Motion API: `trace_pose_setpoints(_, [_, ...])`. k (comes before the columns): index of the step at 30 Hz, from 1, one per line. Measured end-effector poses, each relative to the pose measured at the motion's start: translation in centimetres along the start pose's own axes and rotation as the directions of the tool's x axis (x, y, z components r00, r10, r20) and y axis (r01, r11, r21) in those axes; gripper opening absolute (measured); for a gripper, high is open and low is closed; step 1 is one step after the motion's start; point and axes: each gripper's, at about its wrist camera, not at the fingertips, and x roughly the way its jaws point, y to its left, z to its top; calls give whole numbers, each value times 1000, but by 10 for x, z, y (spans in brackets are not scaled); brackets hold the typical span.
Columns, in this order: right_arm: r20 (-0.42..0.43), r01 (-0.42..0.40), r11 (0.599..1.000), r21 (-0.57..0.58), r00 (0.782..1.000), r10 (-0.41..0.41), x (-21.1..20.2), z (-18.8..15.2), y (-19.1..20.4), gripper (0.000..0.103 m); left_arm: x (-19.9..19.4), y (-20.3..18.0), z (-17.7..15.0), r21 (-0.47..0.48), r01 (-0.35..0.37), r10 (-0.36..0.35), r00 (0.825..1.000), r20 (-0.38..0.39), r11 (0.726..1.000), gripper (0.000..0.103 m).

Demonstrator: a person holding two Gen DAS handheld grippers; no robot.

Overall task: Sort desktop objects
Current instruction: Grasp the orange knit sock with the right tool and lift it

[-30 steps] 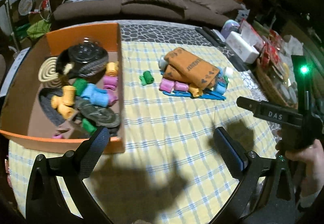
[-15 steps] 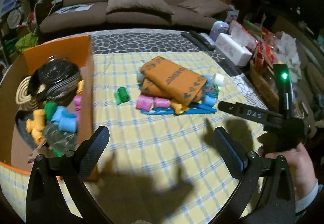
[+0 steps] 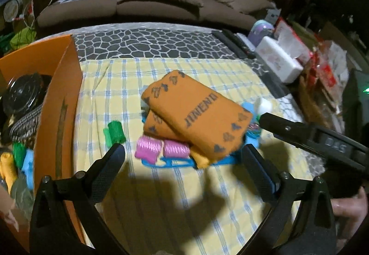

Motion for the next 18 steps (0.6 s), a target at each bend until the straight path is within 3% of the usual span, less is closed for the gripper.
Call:
trace_pose_setpoints(2, [-15, -26, 1000, 10, 1000, 26, 7, 4, 2, 66, 10, 2, 4, -14, 5, -5, 1000, -18, 1000, 93])
trace_pose_setpoints(4, [-31, -55, 998, 22, 998, 56, 14, 7, 3, 60, 19, 4, 7, -27, 4, -5, 999, -31, 1000, 78])
trace_pose_setpoints(7, [-40, -95, 993, 66, 994, 98, 23, 9, -2, 52, 29, 8, 6, -50, 11, -13, 999, -49, 999, 78])
trace_pose_setpoints(15, [-62, -168, 973, 157, 982, 179, 42, 6, -8, 51, 48, 8, 4, -86, 55, -61, 995, -74, 995, 78])
trace_pose_setpoints(17, [-64, -176, 971, 162, 980, 188, 45, 4, -6, 51, 50, 5, 5, -70, 61, -66, 995, -71, 996, 75])
trace_pose_setpoints(18, [-69, -178, 971, 161, 979, 191, 47, 2, -6, 51, 50, 5, 5, -67, 67, -72, 995, -72, 995, 66])
